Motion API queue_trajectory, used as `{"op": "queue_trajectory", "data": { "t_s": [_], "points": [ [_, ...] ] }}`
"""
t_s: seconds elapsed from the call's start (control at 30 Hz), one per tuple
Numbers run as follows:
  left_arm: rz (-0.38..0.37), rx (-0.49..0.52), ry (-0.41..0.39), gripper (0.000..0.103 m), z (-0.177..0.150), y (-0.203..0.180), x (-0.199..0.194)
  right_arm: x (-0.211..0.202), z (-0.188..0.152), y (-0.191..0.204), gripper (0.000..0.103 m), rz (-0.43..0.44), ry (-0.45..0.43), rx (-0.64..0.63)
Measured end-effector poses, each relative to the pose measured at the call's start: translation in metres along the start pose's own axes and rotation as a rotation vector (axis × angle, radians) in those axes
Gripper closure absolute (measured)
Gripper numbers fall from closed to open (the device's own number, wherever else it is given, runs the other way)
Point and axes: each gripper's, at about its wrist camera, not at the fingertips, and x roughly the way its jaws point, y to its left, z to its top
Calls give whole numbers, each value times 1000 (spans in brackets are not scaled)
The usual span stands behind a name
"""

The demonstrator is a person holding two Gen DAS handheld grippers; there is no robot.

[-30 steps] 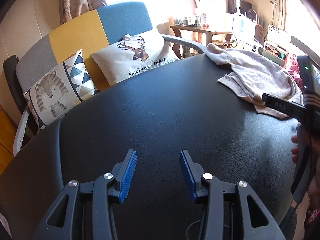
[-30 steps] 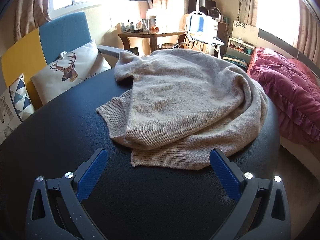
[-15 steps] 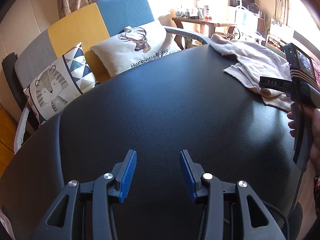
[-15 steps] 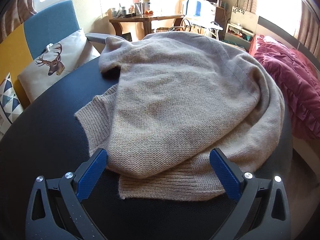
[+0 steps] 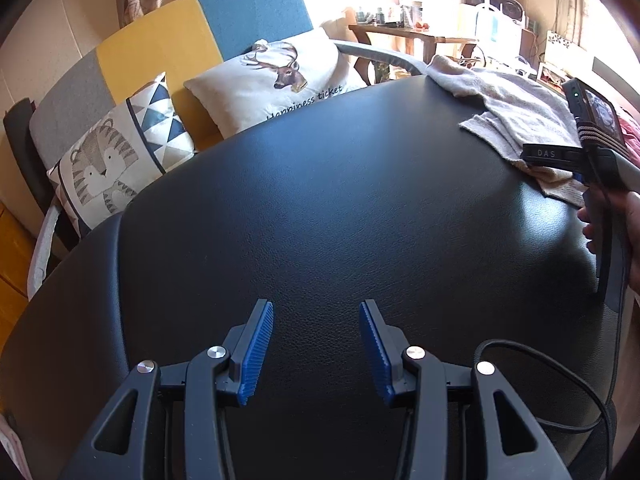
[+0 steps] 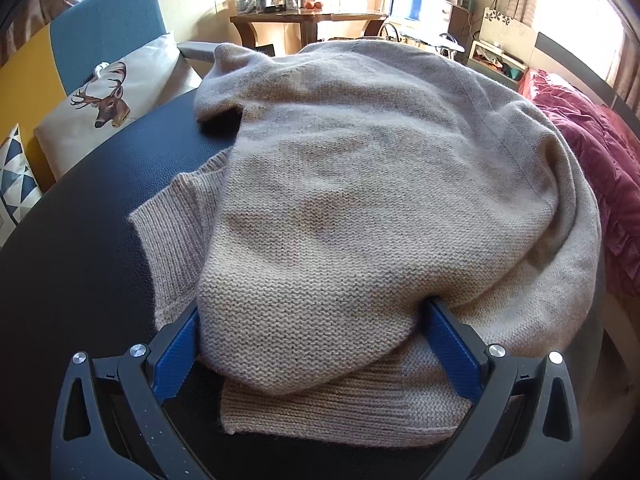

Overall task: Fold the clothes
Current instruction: 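Close the right gripper on the sweater hem edge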

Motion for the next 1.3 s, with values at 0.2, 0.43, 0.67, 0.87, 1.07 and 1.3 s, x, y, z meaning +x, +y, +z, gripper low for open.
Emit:
{"op": "queue_trajectory", "data": {
  "t_s": [0.2,0.43,0.67,0.87,1.07,1.3],
  "points": [
    [-11,-15,50,57,-13,8,12,-2,4,-1,0,22,4,-1],
    [-30,-41,63,57,-24,20,14,-7,3,-6,10,51,-24,-2],
    [-28,-54,52,57,-29,28,11,-12,-4,-23,67,153,-70,43],
    [-21,-73,49,57,-38,41,6,-19,-18,-41,71,319,-32,196],
    [-21,-110,51,57,-48,53,1,-39,-49,-13,74,479,2,235],
    [-29,-103,-6,57,-37,63,-14,-64,-90,32,80,651,34,236]
  ]
}}
